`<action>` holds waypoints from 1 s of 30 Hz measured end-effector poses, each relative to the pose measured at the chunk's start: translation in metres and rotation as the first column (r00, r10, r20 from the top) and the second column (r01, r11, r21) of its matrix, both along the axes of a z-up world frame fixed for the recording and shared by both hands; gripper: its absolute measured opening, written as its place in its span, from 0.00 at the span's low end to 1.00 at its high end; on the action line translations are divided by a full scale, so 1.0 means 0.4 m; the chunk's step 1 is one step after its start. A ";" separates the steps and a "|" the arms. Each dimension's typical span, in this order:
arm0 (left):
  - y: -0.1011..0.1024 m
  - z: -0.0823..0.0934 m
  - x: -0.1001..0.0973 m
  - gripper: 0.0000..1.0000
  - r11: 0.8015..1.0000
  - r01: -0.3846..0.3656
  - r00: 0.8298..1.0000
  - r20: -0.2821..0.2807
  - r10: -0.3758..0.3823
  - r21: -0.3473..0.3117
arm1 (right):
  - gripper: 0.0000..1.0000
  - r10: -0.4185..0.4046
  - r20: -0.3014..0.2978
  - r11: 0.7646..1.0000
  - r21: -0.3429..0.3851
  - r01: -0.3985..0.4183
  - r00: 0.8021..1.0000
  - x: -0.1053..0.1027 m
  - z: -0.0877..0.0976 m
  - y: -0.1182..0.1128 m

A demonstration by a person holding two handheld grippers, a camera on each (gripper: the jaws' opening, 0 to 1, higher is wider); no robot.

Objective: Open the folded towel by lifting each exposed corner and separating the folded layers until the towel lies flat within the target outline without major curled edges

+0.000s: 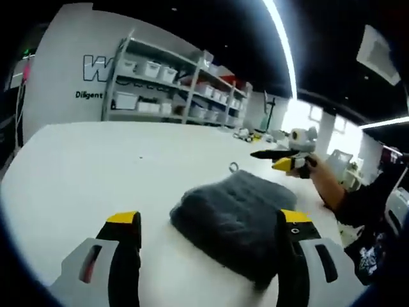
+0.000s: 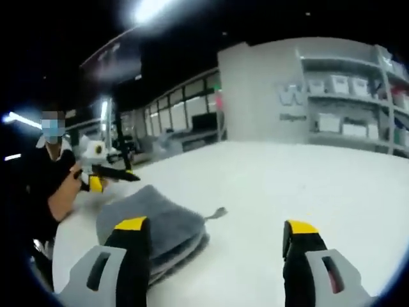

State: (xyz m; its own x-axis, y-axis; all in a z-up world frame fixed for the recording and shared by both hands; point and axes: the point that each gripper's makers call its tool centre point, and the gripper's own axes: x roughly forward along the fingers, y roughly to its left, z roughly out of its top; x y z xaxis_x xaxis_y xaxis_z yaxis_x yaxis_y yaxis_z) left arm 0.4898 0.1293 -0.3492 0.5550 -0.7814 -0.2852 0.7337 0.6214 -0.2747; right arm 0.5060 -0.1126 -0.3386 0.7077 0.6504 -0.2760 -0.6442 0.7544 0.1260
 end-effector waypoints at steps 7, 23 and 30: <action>-0.030 -0.005 0.004 0.82 0.998 0.010 0.999 -0.051 -0.014 -0.062 | 0.76 0.014 -0.009 1.000 0.018 -0.013 1.000 -0.012 -0.005 0.018; -0.085 -0.013 -0.008 0.58 0.991 0.021 0.995 -0.095 -0.034 -0.133 | 0.60 0.065 -0.068 0.994 0.094 -0.058 0.996 -0.038 -0.036 0.098; -0.100 -0.018 -0.020 0.56 0.989 0.029 0.993 -0.108 -0.045 -0.144 | 0.59 0.073 -0.086 0.993 0.103 -0.064 0.994 -0.048 -0.044 0.109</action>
